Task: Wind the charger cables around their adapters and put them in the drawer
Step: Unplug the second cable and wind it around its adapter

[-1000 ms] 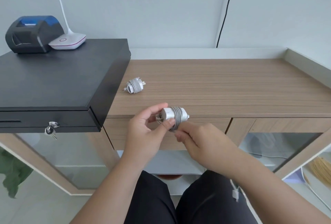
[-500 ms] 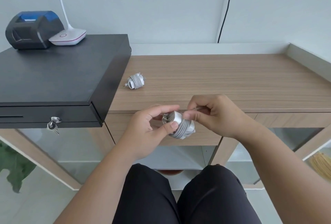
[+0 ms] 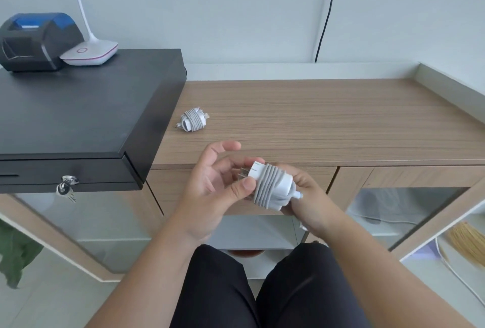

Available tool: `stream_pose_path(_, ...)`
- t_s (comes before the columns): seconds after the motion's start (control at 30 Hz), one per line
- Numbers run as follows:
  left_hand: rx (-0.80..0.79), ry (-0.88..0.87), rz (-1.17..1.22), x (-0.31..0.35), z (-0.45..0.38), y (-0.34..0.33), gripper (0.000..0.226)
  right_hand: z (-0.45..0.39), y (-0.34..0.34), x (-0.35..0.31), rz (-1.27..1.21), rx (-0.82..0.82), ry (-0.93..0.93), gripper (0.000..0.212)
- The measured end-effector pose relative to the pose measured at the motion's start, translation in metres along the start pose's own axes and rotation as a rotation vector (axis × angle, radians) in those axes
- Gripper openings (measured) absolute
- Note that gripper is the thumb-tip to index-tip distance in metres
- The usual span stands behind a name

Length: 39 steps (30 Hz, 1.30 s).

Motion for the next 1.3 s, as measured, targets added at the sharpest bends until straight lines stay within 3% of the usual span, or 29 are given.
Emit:
stream_pose_path(0.13, 0.199, -0.012, 0.088, -0.007, -0.004, -0.001, 0.037, 0.001, -0.011, 0.013, 0.023, 0.120, -0.083, 0.029)
stream_pose_path(0.23, 0.302, -0.023, 0.141, -0.012, -0.006, -0.003, 0.031, 0.001, -0.013, 0.019, 0.083, 0.206, -0.090, 0.037)
stream_pose_path(0.33, 0.402, -0.027, 0.146, -0.015, -0.008, 0.000, 0.027, 0.005, -0.019, 0.023, 0.313, 0.212, -0.018, 0.031)
stream_pose_path(0.53, 0.426, -0.062, -0.124, -0.019, -0.011, 0.009, 0.033, 0.019, -0.027, 0.008, 0.865, 0.175, 0.146, 0.017)
stream_pose_path(0.77, 0.380, -0.129, -0.536, -0.011, -0.007, 0.009, 0.034, 0.023, -0.014, -0.029, 1.092, 0.179, 0.318, 0.024)
stream_pose_path(1.03, 0.301, -0.145, -0.664, -0.003, -0.002, 0.003, 0.032, 0.017, 0.005, -0.055, 1.006, 0.170, 0.558, 0.020)
stream_pose_path(1.2, 0.379, -0.103, -0.612, -0.004, -0.005, 0.007, 0.029, 0.018, -0.004, -0.058, 0.893, 0.023, 0.626, 0.016)
stream_pose_path(1.3, 0.395, -0.069, -0.550, -0.006, -0.005, 0.008, 0.027, 0.019, -0.004, -0.058, 0.881, 0.040, 0.639, 0.014)
Point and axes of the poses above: each hand's wrist, its own z-axis away from the middle knuckle, its own y-axis out of the back of the hand, x = y × z, the point moved 5 cm from there along -z, towards the middle knuckle, and after that the axes turned 3 degrees about x, right-handed, at the moved point
